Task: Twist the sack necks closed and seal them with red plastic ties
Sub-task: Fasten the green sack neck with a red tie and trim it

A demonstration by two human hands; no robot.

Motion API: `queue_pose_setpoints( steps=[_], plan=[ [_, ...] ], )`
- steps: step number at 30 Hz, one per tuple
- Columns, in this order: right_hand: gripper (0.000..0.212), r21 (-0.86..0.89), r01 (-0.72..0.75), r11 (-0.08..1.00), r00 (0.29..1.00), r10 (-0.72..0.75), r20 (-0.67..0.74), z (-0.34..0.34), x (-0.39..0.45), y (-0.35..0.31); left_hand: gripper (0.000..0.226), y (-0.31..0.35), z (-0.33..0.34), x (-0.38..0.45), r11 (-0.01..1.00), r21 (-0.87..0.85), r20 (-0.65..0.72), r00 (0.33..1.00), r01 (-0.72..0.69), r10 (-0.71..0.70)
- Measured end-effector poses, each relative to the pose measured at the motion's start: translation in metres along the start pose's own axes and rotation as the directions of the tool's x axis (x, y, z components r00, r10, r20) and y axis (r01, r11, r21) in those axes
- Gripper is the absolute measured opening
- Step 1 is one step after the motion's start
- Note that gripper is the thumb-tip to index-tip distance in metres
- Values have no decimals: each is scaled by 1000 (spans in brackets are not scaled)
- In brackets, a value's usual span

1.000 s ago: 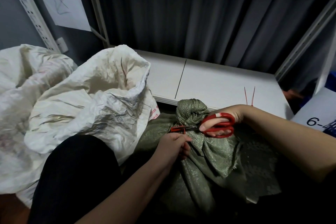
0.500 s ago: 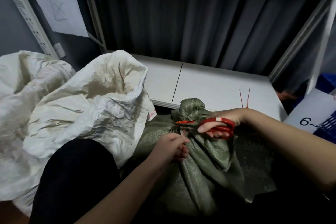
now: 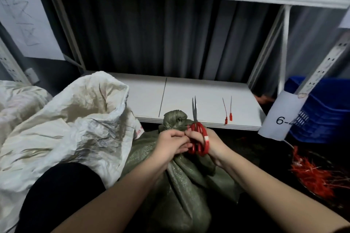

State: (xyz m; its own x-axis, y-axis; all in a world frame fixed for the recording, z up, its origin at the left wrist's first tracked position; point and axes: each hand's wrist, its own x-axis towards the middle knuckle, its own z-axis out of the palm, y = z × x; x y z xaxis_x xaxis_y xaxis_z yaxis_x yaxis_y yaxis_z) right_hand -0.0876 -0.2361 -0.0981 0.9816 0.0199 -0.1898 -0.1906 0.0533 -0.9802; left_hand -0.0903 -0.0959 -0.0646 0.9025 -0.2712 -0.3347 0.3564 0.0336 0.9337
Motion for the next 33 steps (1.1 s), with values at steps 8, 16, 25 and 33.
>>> queue_pose_setpoints(
  steps=[8,16,25,33],
  plan=[
    [21,113,121,986,922,-70,-380,-49,-13,-21,25,21,68,20,980,129,61,987,-154,147],
    [8,-103,17,995,759,-80,-646,-138,-52,-42,21,24,164,51,858,427,258,948,-287,189],
    [9,-19,-181,983,480,72,-875,-287,-91,10,23,-16,279,84,801,539,401,915,-262,30],
    [36,-37,-603,797,234,133,-963,-382,-115,72,22,-52,326,116,766,589,426,905,-259,-21]
  ],
)
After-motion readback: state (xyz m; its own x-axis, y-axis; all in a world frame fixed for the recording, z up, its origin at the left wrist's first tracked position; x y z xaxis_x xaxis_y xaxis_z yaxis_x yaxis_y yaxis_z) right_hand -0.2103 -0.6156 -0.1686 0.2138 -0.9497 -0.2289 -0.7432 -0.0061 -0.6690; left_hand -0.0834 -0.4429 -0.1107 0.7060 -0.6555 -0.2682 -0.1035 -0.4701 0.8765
